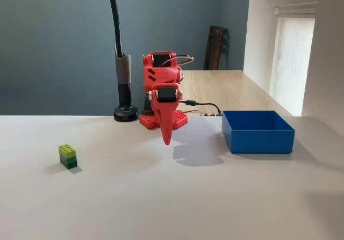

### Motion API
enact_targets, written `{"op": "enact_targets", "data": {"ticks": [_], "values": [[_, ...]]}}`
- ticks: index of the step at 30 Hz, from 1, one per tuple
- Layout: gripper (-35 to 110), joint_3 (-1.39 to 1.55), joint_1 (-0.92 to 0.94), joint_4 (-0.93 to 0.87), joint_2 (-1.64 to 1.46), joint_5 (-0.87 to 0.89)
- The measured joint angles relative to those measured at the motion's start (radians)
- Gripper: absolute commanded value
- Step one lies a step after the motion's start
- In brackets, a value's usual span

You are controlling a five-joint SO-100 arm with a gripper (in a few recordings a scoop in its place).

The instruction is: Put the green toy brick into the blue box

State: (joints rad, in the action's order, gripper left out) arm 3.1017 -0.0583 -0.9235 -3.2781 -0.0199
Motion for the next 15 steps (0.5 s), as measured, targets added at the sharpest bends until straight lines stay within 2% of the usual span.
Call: {"op": "enact_targets", "data": {"ticks": [15], "values": [[0,0.000,-0.009,0.000,0.000,-0.009]]}}
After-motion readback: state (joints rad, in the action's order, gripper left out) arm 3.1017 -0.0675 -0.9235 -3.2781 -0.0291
